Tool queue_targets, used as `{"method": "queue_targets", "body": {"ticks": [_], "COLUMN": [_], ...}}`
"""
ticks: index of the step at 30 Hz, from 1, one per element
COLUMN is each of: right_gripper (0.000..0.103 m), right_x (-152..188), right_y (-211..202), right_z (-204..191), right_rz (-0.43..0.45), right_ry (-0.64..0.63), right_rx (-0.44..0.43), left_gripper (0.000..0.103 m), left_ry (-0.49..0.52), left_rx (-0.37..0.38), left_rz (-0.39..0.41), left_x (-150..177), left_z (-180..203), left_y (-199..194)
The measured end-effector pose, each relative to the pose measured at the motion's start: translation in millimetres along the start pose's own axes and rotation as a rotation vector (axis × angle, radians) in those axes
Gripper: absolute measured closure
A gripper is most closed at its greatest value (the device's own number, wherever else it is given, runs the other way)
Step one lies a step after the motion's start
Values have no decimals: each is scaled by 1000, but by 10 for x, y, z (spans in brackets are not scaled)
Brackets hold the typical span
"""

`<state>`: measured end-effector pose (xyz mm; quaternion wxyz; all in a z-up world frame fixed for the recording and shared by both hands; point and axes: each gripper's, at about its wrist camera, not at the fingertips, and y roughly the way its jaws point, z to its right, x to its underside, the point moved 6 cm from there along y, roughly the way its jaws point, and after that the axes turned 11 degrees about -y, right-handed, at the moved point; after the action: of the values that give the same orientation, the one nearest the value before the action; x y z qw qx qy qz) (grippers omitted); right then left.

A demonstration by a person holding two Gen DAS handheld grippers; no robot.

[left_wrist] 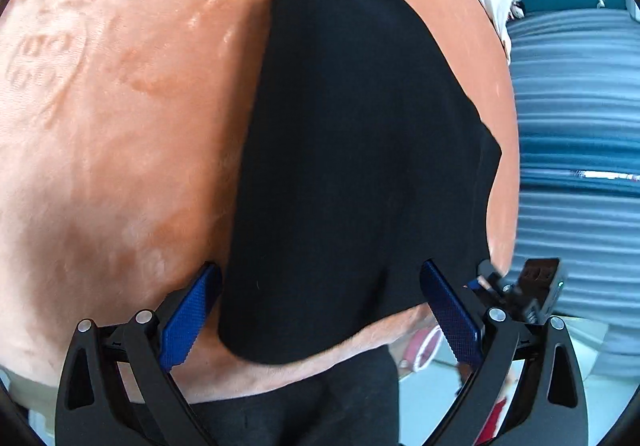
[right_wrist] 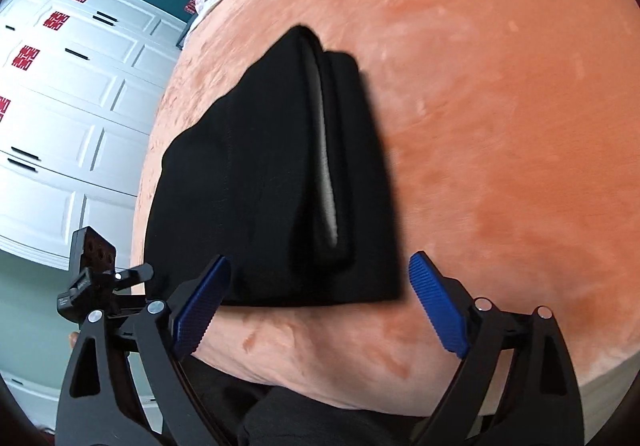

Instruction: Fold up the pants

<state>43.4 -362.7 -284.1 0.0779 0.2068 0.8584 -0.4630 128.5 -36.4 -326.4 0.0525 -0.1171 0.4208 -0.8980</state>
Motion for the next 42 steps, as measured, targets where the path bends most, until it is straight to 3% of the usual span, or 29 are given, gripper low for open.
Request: {"method": "queue_targets", "body": {"ticks": [2, 5, 7, 12, 13, 18, 23, 27, 34, 39, 40, 42], "right_gripper": [5, 5, 5, 5, 5, 5, 5, 5, 5, 5, 5, 14], "right_x": [-27, -54, -74, -125, -129, -86, -72, -73, -21, -107, -134, -158], "right_y": [52, 126, 161, 222, 231, 228, 244, 213, 162, 164, 172, 178], "right_z": [-44, -42, -18, 38, 28, 2, -11, 17, 0, -20, -26, -39], "right_rz": [7, 2, -4, -5, -6, 12, 9, 5, 82, 80, 80, 65], "right_ry": [-13, 1, 30, 96, 86, 60, 34, 27, 24, 61, 58, 43], "right_rx": [15, 39, 49, 44, 43, 57, 68, 74, 86, 89, 82, 100], "left_gripper": [5, 6, 5, 5, 5, 5, 5, 5, 5, 5, 6, 9], "left_ry": [-9, 43, 96, 339, 345, 319, 289, 231, 237, 208, 202, 228], "left_rx": [13, -37, -98, -325, -334, -311, -285, -213, -146, -166, -166, -144], "left_rz": [11, 26, 41, 117, 138, 216, 245, 265, 244, 230, 223, 196], "left_x": [-25, -178, -172, -9, 10, 107, 146, 136, 125, 97, 82, 65], "left_z": [24, 129, 227, 428, 440, 366, 305, 183, -38, -69, 113, 168], "left_y": [-4, 69, 146, 289, 288, 230, 204, 122, -8, -50, 51, 41]}}
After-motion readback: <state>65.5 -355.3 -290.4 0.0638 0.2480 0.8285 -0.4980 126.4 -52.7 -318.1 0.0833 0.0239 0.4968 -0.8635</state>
